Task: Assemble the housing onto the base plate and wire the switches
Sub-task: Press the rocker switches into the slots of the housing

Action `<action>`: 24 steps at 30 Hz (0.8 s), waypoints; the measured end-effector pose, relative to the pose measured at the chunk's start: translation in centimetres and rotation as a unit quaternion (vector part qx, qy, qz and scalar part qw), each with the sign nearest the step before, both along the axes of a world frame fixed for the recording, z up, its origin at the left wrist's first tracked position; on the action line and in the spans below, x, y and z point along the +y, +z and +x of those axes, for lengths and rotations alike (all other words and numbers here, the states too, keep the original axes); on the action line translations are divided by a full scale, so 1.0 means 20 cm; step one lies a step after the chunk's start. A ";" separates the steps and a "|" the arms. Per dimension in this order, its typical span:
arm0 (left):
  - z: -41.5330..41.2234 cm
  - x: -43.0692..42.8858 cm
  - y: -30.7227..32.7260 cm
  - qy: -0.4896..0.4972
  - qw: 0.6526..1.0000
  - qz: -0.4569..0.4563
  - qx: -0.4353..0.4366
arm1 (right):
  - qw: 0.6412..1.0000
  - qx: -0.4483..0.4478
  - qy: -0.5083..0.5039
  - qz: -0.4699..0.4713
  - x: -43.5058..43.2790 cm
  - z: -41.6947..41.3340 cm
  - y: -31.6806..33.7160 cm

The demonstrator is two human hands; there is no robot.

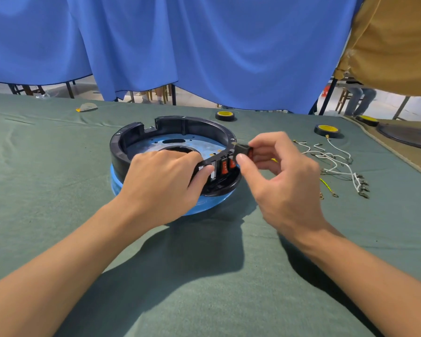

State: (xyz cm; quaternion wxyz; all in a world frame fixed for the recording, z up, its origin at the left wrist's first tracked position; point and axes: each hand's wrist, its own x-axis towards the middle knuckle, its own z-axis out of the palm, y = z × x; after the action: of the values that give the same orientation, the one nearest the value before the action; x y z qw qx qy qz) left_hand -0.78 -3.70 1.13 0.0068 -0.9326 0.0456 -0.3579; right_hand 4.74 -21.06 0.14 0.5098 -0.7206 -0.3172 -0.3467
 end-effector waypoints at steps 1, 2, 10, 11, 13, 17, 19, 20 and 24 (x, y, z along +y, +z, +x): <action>0.00 0.01 0.00 -0.013 1.000 -0.005 0.000 | 1.000 -0.007 0.016 -0.014 0.01 -0.01 -0.01; 0.00 0.01 0.00 -0.026 1.000 -0.011 -0.001 | 0.999 -0.019 0.025 -0.034 0.03 -0.02 -0.03; 0.00 0.05 0.02 -0.031 0.999 -0.009 -0.008 | 0.992 -0.055 0.026 -0.115 0.05 -0.03 -0.08; 0.00 0.05 0.02 -0.029 1.000 -0.005 -0.003 | 0.991 -0.056 0.024 -0.118 0.05 -0.03 -0.08; 0.00 0.04 0.01 -0.024 1.000 0.004 0.002 | 0.990 -0.058 0.024 -0.127 0.05 -0.03 -0.07; 0.00 0.03 0.01 -0.018 1.000 -0.007 0.004 | 0.990 -0.053 0.017 -0.131 0.05 -0.03 -0.07; -0.01 0.03 0.01 -0.017 1.000 -0.010 0.003 | 0.990 -0.050 0.012 -0.134 0.05 -0.03 -0.07; -0.01 0.02 0.01 -0.015 1.000 -0.010 0.003 | 0.989 -0.049 0.010 -0.137 0.05 -0.03 -0.07; 0.00 0.02 0.01 -0.013 1.000 -0.012 0.000 | 0.988 -0.059 0.019 -0.141 0.06 -0.03 -0.07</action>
State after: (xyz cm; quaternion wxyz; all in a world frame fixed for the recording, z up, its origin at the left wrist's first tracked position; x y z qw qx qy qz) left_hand -0.87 -3.31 1.34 -0.0089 -0.9320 0.0533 -0.3585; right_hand 4.17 -19.91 -1.21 0.3895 -0.7577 -0.4059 -0.3308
